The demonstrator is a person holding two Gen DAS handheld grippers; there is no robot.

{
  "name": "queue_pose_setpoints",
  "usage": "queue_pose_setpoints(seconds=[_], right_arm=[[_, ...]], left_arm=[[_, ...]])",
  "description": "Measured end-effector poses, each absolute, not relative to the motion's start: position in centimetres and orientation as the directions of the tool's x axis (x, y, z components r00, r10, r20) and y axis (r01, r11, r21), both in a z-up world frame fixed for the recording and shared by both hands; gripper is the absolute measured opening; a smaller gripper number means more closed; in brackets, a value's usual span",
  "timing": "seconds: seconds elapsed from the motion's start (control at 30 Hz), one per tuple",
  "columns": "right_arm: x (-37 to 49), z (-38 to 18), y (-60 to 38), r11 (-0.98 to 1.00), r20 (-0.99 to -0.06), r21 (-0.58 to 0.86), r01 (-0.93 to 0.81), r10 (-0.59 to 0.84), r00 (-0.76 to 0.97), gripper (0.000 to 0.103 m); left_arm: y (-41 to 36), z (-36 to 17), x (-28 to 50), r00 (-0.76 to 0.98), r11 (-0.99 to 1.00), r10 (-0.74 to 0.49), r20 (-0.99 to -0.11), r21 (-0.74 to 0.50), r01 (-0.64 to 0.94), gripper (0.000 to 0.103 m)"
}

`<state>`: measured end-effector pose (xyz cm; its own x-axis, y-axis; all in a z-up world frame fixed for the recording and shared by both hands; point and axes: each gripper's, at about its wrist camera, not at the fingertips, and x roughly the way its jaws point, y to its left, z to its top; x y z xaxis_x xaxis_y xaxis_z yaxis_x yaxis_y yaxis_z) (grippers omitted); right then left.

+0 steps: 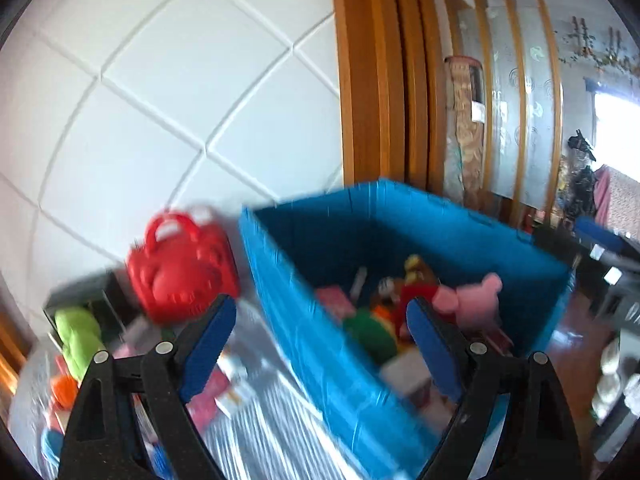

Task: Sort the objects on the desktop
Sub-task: 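Open both grippers to drop the pig plush into the blue crate, then withdraw both grippers from the crate toward the toy pile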

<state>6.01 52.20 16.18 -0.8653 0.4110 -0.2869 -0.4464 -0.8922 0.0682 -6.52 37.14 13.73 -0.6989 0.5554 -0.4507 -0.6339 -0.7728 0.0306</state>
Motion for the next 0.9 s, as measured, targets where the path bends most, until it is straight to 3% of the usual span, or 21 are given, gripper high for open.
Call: queue_pose_setpoints(seconds=[0.17, 0.4, 0.67, 0.9], right_arm=[[5.2, 16.5, 46.2, -0.946, -0.207, 0.048, -0.321, 0.305, -0.93, 0.103], [2.2, 15.0, 39.1, -0.988, -0.158, 0.093, -0.12, 0.105, -0.982, 0.103], [-4.2, 11.4, 31.1, -0.996, -0.268, 0.087, 0.026, -0.049, -0.962, 0.103], [-9.6, 6.4, 23.8, -0.988, -0.405, 0.124, 0.096, -0.139, -0.904, 0.103]], left_arm=[[31.2, 11.7, -5.9, -0.78, -0.843, 0.489, -0.391, 0.016, -0.537, 0.088], [21.3, 7.7, -7.5, -0.799, -0.921, 0.351, -0.488, -0.027, -0.388, 0.088], [7.2, 2.9, -11.0, -0.819, -0.995, 0.096, -0.566, -0.06, -0.076, 0.088], [-5.8, -3.1, -14.0, -0.725, -0.985, -0.103, -0.681, -0.033, 0.171, 0.088]])
